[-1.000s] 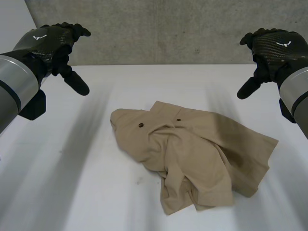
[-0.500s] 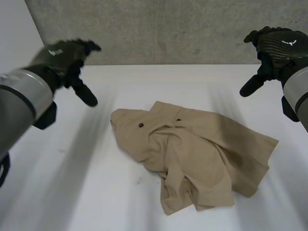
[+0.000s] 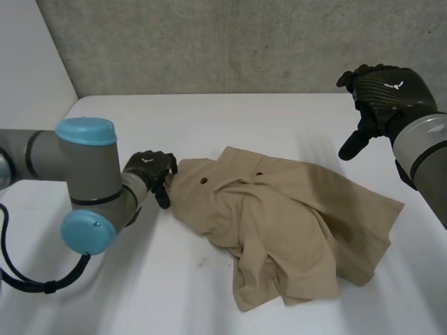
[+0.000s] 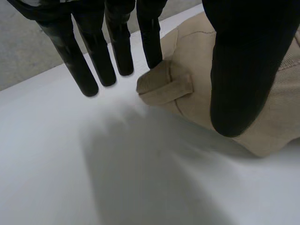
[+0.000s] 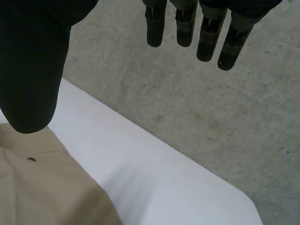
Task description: Fold the shorts.
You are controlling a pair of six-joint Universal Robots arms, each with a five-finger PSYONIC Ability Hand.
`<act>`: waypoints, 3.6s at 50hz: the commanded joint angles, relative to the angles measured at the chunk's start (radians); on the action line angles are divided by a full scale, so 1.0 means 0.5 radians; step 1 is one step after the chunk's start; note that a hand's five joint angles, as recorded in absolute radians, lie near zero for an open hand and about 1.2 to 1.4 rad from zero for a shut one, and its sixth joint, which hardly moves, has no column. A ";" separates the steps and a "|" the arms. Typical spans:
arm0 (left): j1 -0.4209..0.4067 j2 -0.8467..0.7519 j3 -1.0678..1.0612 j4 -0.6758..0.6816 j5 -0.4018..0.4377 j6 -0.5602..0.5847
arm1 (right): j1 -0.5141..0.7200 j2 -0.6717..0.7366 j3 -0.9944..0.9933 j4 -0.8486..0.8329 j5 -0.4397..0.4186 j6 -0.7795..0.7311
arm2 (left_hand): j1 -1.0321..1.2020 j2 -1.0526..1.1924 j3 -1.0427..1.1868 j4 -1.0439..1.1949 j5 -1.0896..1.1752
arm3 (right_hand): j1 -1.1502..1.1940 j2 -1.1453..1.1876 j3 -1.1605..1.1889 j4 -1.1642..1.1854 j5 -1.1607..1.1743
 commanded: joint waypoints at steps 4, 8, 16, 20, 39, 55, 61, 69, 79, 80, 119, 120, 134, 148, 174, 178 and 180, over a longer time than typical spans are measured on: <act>-0.076 0.007 0.003 0.295 -0.037 0.020 | 0.000 0.038 0.012 -0.002 -0.019 -0.042 | 1.788 1.816 1.816 1.809 1.806 | -0.056 -0.092 -0.071 -0.120 -0.137; -0.018 0.178 0.019 0.378 -0.177 0.027 | 0.000 0.038 0.012 -0.002 -0.019 -0.100 | 1.788 1.816 1.816 1.809 1.806 | -0.056 -0.092 -0.071 -0.120 -0.137; 0.351 0.620 0.101 0.611 -0.525 0.158 | 0.003 0.038 0.003 -0.024 -0.016 -0.140 | 1.788 1.816 1.816 1.809 1.806 | -0.056 -0.092 -0.071 -0.120 -0.137; 0.317 0.679 0.126 0.832 -0.491 0.296 | 0.003 0.041 0.003 -0.045 -0.016 -0.143 | 1.788 1.816 1.816 1.809 1.806 | -0.056 -0.092 -0.071 -0.120 -0.137; -0.830 0.148 0.077 1.001 -0.046 0.379 | -0.019 0.010 -0.028 -0.045 -0.007 -0.149 | 1.788 1.816 1.816 1.809 1.806 | -0.056 -0.092 -0.071 -0.120 -0.137; -1.036 0.227 -0.233 0.756 -0.055 0.395 | -0.117 0.029 -0.062 -0.048 -0.041 -0.173 | -0.160 -0.132 -0.132 -0.138 -0.142 | -0.056 -0.092 -0.071 -0.120 -0.137; -0.800 0.558 -0.358 0.535 -0.089 0.379 | -0.101 0.087 -0.056 0.007 -0.240 -0.351 | -0.471 -0.443 -0.443 -0.449 -0.453 | -0.056 -0.092 -0.071 -0.120 -0.137; -0.500 0.853 -0.524 0.403 -0.239 0.358 | -0.098 0.173 -0.043 0.473 -0.626 -0.431 | -0.542 -0.514 -0.515 -0.521 -0.524 | 0.187 0.151 0.172 0.123 0.106; -0.146 1.025 -0.809 0.136 -0.239 0.257 | 0.030 0.458 -0.052 0.602 -0.707 -0.241 | -0.460 -0.432 -0.432 -0.439 -0.442 | 0.562 0.527 0.548 0.499 0.482; -0.128 1.031 -0.837 0.114 -0.236 0.244 | 0.040 0.486 -0.056 0.602 -0.704 -0.238 | -0.454 -0.426 -0.427 -0.433 -0.436 | 0.580 0.544 0.566 0.517 0.500; 0.155 0.731 -0.553 0.399 0.203 0.446 | 0.113 0.774 -0.509 0.520 -0.354 -0.594 | 1.766 1.793 1.793 1.787 1.783 | 2.387 2.351 2.372 2.323 2.306; 0.151 0.728 -0.500 0.402 0.203 0.474 | 0.113 0.759 -0.622 0.422 -0.354 -0.588 | 1.771 1.799 1.799 1.793 1.789 | 2.387 2.351 2.372 2.323 2.306; 0.081 0.580 0.672 0.960 -0.147 0.582 | 0.132 0.412 -0.740 -1.459 -0.197 -0.312 | 1.771 1.799 1.799 1.793 1.789 | 2.387 2.351 2.372 2.323 2.306; 0.013 0.660 -0.480 1.151 -0.156 0.517 | 0.187 0.504 -0.185 -0.978 -0.216 -0.321 | 1.666 1.694 1.693 1.687 1.684 | 2.387 2.351 2.372 2.323 2.306; -0.005 1.157 -1.193 0.072 -0.156 0.521 | 0.055 0.333 0.451 -0.063 -0.461 -0.527 | -0.125 -0.097 -0.098 -0.104 -0.107 | 0.011 -0.025 -0.004 -0.053 -0.070; 0.019 1.206 -1.190 0.071 -0.159 0.514 | -0.117 0.182 0.448 -0.088 -0.550 -0.285 | -0.148 -0.121 -0.121 -0.127 -0.131 | -0.024 -0.060 -0.039 -0.088 -0.105; 0.044 1.212 -1.190 0.077 -0.159 0.514 | -0.172 0.164 0.411 -0.085 -0.608 -0.177 | -0.178 -0.150 -0.150 -0.157 -0.160 | 0.017 -0.019 0.002 -0.047 -0.064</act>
